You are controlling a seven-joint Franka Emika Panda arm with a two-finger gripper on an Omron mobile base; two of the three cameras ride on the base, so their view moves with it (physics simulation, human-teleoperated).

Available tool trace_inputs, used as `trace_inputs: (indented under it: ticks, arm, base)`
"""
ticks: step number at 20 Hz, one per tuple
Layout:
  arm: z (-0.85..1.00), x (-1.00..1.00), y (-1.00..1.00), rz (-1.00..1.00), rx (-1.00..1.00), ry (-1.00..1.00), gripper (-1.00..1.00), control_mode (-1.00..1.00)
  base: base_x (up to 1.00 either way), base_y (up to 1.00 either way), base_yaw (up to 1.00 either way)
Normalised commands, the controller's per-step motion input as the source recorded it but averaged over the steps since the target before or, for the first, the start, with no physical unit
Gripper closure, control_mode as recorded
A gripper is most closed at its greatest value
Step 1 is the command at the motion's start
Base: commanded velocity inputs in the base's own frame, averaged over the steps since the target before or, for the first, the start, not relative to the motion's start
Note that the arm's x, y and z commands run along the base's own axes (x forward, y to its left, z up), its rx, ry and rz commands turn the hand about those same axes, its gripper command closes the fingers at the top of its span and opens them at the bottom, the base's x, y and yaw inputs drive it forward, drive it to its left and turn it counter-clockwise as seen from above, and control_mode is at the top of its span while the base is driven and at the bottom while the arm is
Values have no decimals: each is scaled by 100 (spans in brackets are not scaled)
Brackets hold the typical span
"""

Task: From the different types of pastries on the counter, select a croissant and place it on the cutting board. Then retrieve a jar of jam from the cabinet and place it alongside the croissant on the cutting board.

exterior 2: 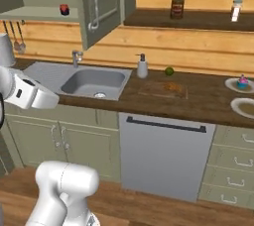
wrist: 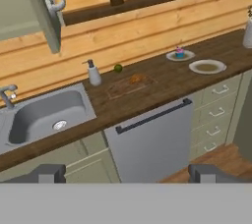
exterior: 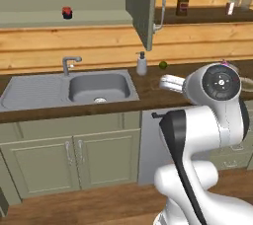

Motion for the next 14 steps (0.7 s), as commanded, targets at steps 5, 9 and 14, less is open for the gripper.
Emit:
trace_inputs:
  ticks: [5, 9, 14]
  arm:
    - [0, 0, 0, 0, 0, 0, -100, 100]
    - [0, 0, 0, 0, 0, 0, -100, 100]
    - [0, 0, 0, 0, 0, 0, -100, 100]
  base:
    - [0, 100, 15]
    - [53, 83, 14]
    - [100, 4, 8]
